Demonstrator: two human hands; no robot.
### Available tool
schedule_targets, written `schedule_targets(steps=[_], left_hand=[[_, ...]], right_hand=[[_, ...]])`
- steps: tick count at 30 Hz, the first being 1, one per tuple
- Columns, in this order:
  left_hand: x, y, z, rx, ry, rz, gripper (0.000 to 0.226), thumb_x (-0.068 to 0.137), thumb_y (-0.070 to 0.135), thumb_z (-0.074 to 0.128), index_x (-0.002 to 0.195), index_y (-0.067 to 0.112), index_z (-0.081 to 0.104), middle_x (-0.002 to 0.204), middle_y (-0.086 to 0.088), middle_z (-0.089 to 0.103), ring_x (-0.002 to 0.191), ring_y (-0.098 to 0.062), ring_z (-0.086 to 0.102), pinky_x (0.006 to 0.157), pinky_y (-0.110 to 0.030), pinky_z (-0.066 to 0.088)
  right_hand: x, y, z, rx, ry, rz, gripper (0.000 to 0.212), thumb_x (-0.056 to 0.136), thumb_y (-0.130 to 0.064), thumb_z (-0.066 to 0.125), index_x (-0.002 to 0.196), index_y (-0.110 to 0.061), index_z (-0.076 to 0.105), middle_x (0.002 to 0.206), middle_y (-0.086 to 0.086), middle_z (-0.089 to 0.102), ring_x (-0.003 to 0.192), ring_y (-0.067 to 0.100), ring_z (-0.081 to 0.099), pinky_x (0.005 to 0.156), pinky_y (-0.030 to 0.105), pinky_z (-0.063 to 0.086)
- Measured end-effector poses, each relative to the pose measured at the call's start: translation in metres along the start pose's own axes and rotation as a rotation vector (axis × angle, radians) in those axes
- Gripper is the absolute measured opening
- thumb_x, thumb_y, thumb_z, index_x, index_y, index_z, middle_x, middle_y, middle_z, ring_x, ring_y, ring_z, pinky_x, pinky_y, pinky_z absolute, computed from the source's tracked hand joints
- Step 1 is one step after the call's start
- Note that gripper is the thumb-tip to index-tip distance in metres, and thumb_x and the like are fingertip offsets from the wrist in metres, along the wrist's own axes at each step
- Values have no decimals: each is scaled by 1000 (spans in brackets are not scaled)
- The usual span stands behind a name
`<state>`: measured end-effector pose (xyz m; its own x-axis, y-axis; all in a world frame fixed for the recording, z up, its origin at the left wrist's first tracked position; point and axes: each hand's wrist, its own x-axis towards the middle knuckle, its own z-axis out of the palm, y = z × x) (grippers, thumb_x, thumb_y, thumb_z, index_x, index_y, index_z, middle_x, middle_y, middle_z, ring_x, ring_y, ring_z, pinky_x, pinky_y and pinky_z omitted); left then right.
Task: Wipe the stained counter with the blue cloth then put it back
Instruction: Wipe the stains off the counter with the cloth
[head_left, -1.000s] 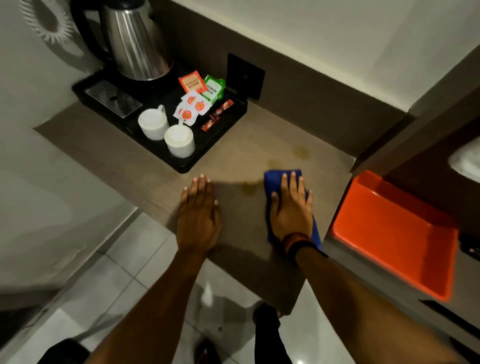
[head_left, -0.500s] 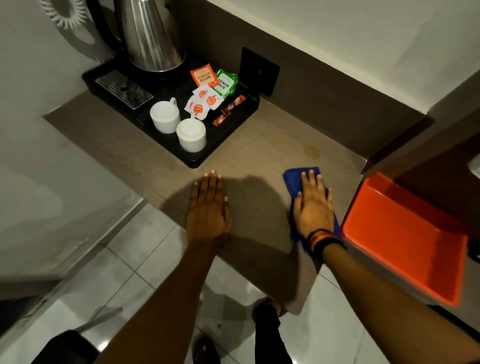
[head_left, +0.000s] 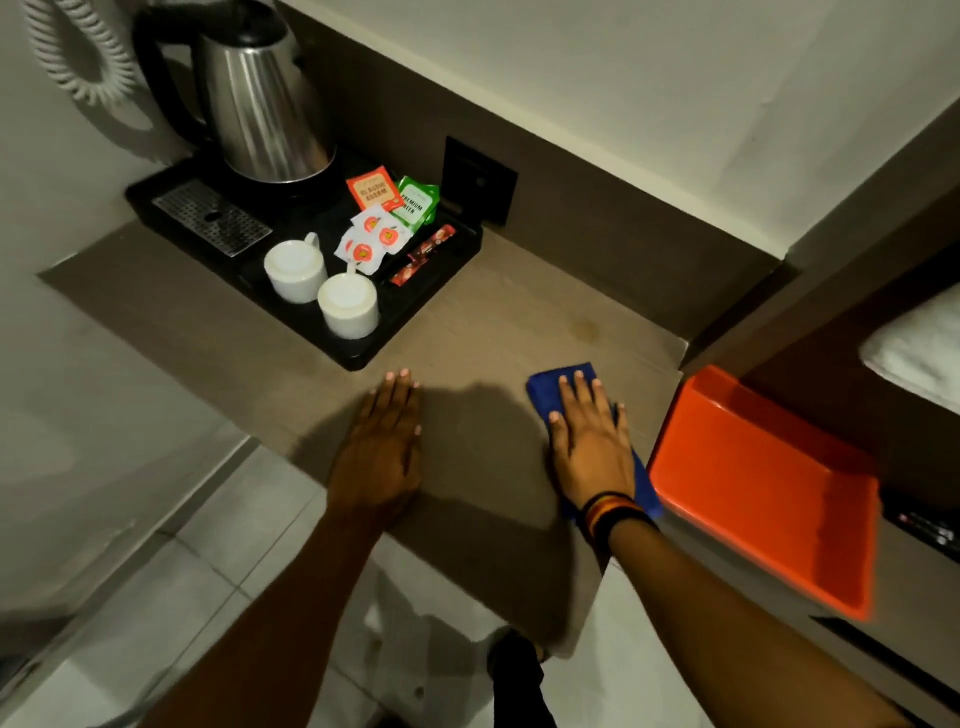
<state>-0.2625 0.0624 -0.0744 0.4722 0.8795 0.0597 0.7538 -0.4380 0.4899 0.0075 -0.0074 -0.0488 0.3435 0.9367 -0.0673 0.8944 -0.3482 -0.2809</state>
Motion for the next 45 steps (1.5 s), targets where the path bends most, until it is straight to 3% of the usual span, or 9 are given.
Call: schedule_targets(steps=[4, 11, 16, 20, 27, 30, 35, 40, 45], left_hand=[[-1, 1, 1, -1, 12, -78, 63, 106, 42, 21, 163, 25, 0, 170, 8, -8, 151, 0, -21, 117, -17, -25], [-1, 0, -1, 17, -50, -57, 67, 104, 46, 16, 164, 21, 2, 170, 5, -6, 156, -5, -14, 120, -21, -22], [-2, 2, -4, 41, -27, -54, 66, 104, 46, 19, 164, 20, 11, 172, 2, 1, 158, -14, -10, 128, -40, -2], [0, 3, -5, 9, -3, -49, 64, 104, 44, 22, 163, 19, 19, 171, 0, 11, 159, -15, 0, 128, -41, 4], [-2, 3, -6, 20, -18, -31, 64, 105, 44, 20, 163, 19, 15, 171, 0, 6, 157, -7, -12, 129, -43, 7], [-2, 2, -5, 33, -28, -47, 63, 104, 44, 21, 163, 22, 11, 171, 1, 4, 157, -9, -10, 128, -38, 1], [3, 2, -3, 41, -17, -67, 63, 104, 42, 23, 162, 24, 12, 169, 6, 2, 157, -11, -6, 127, -35, -3], [1, 1, -4, 36, -5, -68, 65, 101, 49, 12, 163, 27, 6, 170, 8, -3, 155, -5, -14, 124, -27, -14], [-7, 2, -12, -86, 62, -94, 64, 100, 41, 27, 160, 22, 21, 167, 4, 14, 156, -11, 6, 122, -17, -16]], right_hand=[[70, -7, -1, 4, 53, 125, 58, 106, -42, 22, 160, -24, 16, 170, -1, 14, 156, 20, 6, 126, 52, 7], [-1, -39, 5, 105, -34, -277, 51, 107, -37, 33, 158, -30, 26, 166, -7, 23, 156, 13, 7, 127, 49, 7], [31, 36, -7, 125, 128, 122, 50, 106, -33, 34, 156, -25, 32, 166, -1, 27, 155, 19, 16, 126, 50, 10], [118, 26, -12, 110, 178, 280, 54, 105, -32, 32, 156, -17, 31, 165, 7, 29, 154, 27, 19, 125, 53, 15], [30, -48, 4, 162, -9, -193, 53, 105, -35, 41, 156, -36, 26, 165, -4, 27, 154, 15, 15, 127, 46, 11], [20, -1, -6, 173, 72, -47, 50, 106, -34, 37, 156, -34, 28, 166, -5, 25, 154, 14, 15, 127, 47, 11], [127, 14, -4, 58, 173, 200, 53, 105, -34, 31, 155, -18, 34, 164, 5, 32, 153, 26, 22, 124, 52, 18], [153, -65, 13, 91, 82, -19, 54, 106, -36, 30, 158, -23, 26, 168, 1, 22, 155, 23, 14, 126, 49, 9], [33, -81, 19, 144, -83, -345, 50, 107, -34, 33, 157, -32, 29, 166, -5, 26, 155, 16, 12, 127, 50, 9]])
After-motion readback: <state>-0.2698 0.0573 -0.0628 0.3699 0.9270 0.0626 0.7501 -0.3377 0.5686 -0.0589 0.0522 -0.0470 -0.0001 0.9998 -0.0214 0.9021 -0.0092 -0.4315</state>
